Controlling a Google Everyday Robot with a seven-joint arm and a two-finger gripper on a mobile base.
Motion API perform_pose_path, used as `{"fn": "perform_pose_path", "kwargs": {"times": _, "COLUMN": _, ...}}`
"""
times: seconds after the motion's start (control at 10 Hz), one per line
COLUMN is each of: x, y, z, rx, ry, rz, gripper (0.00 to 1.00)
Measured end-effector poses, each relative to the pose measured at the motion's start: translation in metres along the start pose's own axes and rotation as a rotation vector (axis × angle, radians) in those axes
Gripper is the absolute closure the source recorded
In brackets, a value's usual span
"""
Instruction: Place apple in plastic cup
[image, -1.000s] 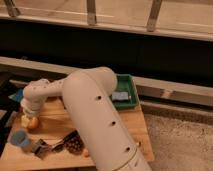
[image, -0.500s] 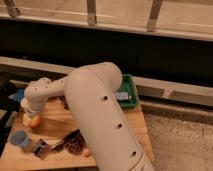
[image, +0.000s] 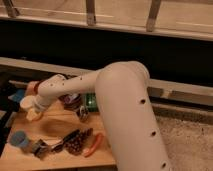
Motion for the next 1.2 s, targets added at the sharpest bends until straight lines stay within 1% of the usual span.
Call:
{"fn": "perform_pose_path", "kwargs": {"times": 0.2, "x": -0.018, "y": 0.030, "z": -0.010, "rx": -0.029, "ry": -0.021, "rz": -0.095, "gripper": 1.00}}
{"fn": "perform_pose_path", "kwargs": {"times": 0.3, "x": -0.024, "y": 0.043, "z": -0.011, "rx": -0.041, "ry": -0.022, "rz": -0.130, "gripper": 1.00}}
{"fn": "perform_pose_path", "kwargs": {"times": 0.5, "x": -0.034, "y": 0.073, "z": -0.009, "rx": -0.083, "ry": -0.008, "rz": -0.218, "gripper": 1.00}}
{"fn": "perform_pose_path", "kwargs": {"times": 0.7, "x": -0.035, "y": 0.094, "z": -0.003, "rx": -0.126, "ry": 0.014, "rz": -0.290, "gripper": 1.00}}
{"fn": "perform_pose_path", "kwargs": {"times": 1.1, "x": -0.035, "y": 0.094, "z": -0.002, "rx": -0.130, "ry": 0.016, "rz": -0.294, "gripper": 1.00}}
{"fn": "perform_pose_path", "kwargs": {"times": 1.2, "x": -0.035, "y": 0.093, "z": -0.002, "rx": -0.136, "ry": 0.028, "rz": -0.296, "gripper": 1.00}}
